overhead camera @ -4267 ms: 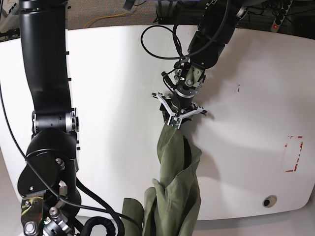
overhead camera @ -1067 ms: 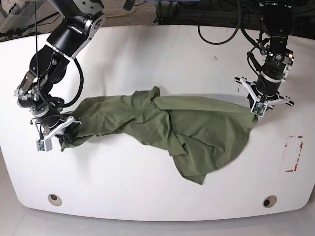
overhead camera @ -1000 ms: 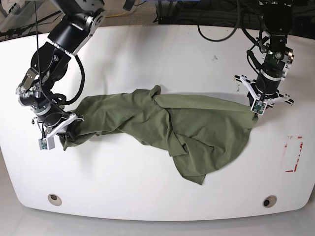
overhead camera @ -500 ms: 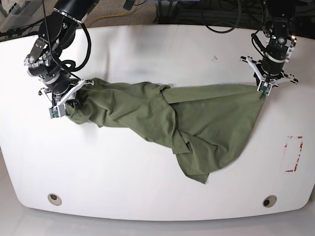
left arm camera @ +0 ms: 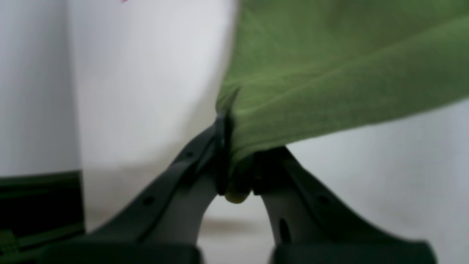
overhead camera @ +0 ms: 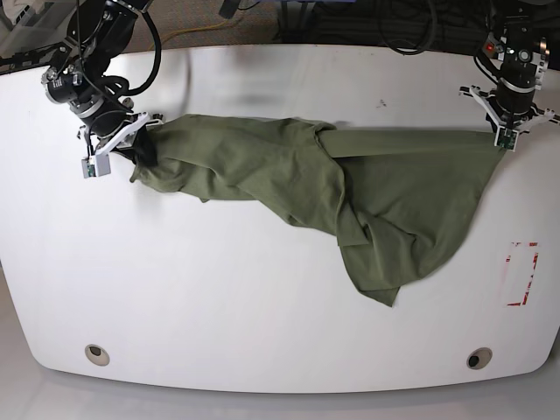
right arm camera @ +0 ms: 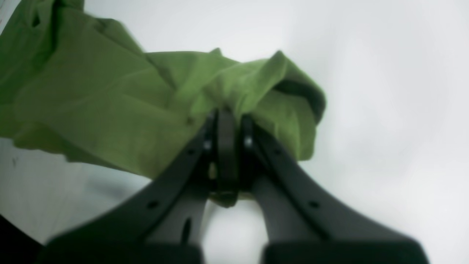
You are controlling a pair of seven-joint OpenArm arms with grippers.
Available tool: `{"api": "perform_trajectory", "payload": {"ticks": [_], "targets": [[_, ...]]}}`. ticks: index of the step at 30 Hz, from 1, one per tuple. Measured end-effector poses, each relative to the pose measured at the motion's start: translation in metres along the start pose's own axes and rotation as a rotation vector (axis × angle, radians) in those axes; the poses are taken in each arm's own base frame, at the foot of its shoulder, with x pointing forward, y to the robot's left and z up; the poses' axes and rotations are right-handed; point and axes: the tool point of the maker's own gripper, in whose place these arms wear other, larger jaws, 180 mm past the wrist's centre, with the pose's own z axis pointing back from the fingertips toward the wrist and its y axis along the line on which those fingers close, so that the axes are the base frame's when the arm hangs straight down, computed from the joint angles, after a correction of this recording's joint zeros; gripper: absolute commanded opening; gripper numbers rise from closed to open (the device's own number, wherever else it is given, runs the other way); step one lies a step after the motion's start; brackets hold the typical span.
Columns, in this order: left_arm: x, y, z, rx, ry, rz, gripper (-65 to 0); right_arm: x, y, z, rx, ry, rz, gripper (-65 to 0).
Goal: Fold the T-shirt properly
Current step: 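Drag the held shirt corners back along the table with both grippers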
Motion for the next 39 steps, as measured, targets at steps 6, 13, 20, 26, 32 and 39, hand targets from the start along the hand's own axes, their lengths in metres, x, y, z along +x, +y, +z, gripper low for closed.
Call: {"api": "perform_trajectory", "payload": {"ticks": [6, 13, 20, 26, 32, 39], "targets": [[-0.007, 0.005, 0.004, 0.018, 0.014, 0.031, -65.0, -0.013, -0.005, -0.002, 0.000, 0.035, -0.021, -59.5], [-0.009, 0.010, 0.004, 0.037, 0.017, 0.036, -65.0, 0.000, -0.004, -0.009, 0.006, 0.079, -0.004, -26.3], [-0.007, 0.011, 0.004, 0.039, 0.013, 0.037, -65.0, 0.033, 0.001, -0.018, 0.031, 0.047, 0.024, -11.7], [-0.008, 0.008, 0.004, 0.038, 0.017, 0.043, -65.0, 0.026, 0.009, -0.002, 0.097, 0.019, -0.030, -12.0], [-0.010, 0.003, 0.004, 0.031, 0.022, 0.057, -65.0, -0.009, 0.013, 0.028, 0.128, 0.047, -0.091, -12.0], [-0.007, -0.006, 0.002, 0.010, 0.015, 0.052, -65.0, -0.031, 0.034, 0.047, 0.204, 0.051, -0.145, -15.1]]}}
